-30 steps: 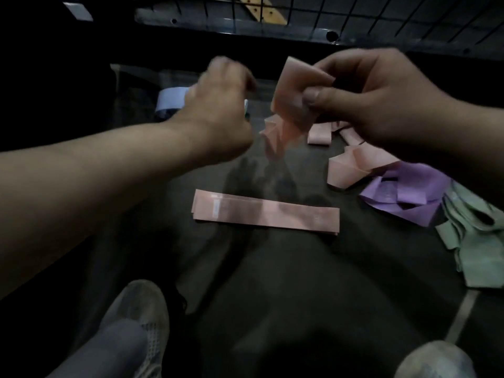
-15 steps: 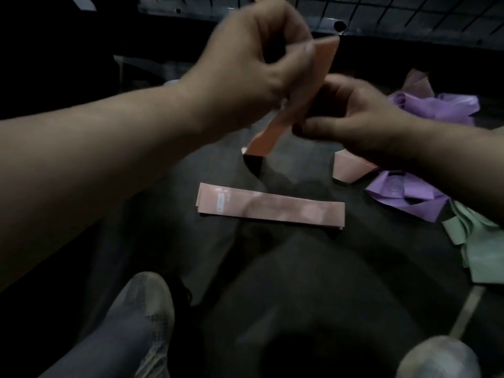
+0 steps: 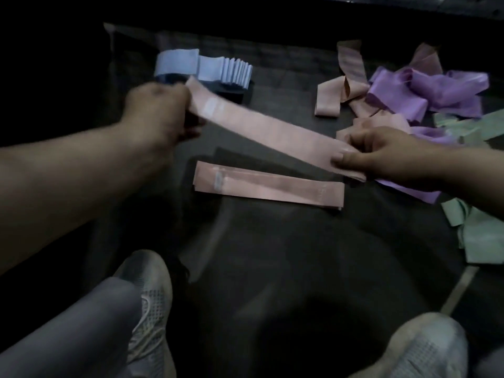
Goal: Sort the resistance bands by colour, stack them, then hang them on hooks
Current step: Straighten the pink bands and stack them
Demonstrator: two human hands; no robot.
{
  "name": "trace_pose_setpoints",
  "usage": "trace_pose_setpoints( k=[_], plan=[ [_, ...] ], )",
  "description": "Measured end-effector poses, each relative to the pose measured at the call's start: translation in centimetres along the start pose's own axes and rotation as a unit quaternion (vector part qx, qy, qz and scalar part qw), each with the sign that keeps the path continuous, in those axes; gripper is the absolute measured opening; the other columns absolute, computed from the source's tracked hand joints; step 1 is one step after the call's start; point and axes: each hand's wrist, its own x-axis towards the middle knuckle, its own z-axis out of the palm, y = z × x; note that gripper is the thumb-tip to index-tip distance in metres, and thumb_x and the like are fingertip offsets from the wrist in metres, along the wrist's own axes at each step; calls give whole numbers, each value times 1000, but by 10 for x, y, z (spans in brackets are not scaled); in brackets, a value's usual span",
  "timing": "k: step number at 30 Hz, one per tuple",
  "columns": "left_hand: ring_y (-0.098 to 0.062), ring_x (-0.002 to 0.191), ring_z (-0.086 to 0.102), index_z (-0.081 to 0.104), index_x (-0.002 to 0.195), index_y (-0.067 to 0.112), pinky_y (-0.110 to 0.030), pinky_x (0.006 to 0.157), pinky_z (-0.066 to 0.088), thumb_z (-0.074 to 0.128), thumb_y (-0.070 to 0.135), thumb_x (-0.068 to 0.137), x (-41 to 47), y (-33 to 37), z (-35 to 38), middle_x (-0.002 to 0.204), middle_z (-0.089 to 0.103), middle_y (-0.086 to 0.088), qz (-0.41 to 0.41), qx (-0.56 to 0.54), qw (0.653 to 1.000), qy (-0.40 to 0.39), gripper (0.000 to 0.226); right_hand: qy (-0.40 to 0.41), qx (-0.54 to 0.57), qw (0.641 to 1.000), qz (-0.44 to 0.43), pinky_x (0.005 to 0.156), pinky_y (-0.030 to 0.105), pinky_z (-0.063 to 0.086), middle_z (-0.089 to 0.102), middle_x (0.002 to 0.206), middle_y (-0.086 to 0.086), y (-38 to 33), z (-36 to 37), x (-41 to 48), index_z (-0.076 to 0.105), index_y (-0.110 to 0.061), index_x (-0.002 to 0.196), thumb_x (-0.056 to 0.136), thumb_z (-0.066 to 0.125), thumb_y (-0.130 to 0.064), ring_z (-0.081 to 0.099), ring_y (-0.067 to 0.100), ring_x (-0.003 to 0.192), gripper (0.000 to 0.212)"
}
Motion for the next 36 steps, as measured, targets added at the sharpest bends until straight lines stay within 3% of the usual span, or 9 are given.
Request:
trace_pose_setpoints(
  k=[6,10,17,23,27,29,32,34,36],
  plan=[
    [-17,60,65,59,85,7,-20,44,50,52,1,85,2,-61,-13,74,59,-10,-122,63,990,-24,10,86,6,991,106,50,20,52,66,90,11,27,16,6,65,-5,107,92,68,-17,59,15,67,20],
    [-17,57,61,61,77,9,-19,39,48,53,1,88,3,-72,-22,73,59,-12,-96,132,986,-41,15,118,-97,987,51,61,25,56,69,93,7,35,28,10,67,-15,106,86,76,-17,66,16,73,22],
    [-17,46,57,61,74,8,-21,39,48,59,2,89,9,-89,-29,68,64,-16,-66,253,963,-64,16,135,-241,961,-6,77,22,40,62,105,1,45,38,11,64,-21,116,87,74,-25,57,16,92,31],
    [-28,66,65,61,82,10,-31,60,52,67,10,85,13,-100,-27,74,67,-14,-21,368,927,-69,7,104,-301,947,-27,90,33,47,53,114,7,55,42,11,62,-16,118,87,71,-30,57,24,101,35],
    [-30,109,56,56,107,16,-33,96,46,73,26,80,15,-105,-32,119,55,-12,77,492,866,-47,33,78,-385,919,-37,94,41,49,43,121,8,55,46,4,57,-19,126,80,73,-50,53,28,106,57],
    [-31,124,44,49,130,18,-36,107,36,74,37,77,14,-103,-33,133,43,-10,204,558,799,-93,61,64,-451,889,-55,97,41,47,41,126,8,56,47,3,51,-20,130,76,74,-58,48,28,113,71],
    [-27,132,36,41,143,24,-36,110,29,79,48,70,22,-100,-33,144,36,-4,339,639,660,-202,87,53,-493,866,-64,94,42,48,43,126,7,59,50,4,48,-20,133,75,74,-56,48,26,111,73],
    [-26,131,38,41,143,25,-36,109,31,78,48,72,31,-99,-32,144,36,-3,350,669,614,-229,84,59,-491,866,-71,92,43,49,45,123,7,60,52,5,50,-18,130,78,74,-49,49,26,109,66],
    [-27,127,42,46,141,23,-37,106,35,73,43,79,34,-99,-29,140,41,-4,358,678,598,-234,70,67,-480,871,-84,88,42,50,46,118,8,61,54,5,52,-15,126,80,73,-42,49,27,106,57]
  ],
)
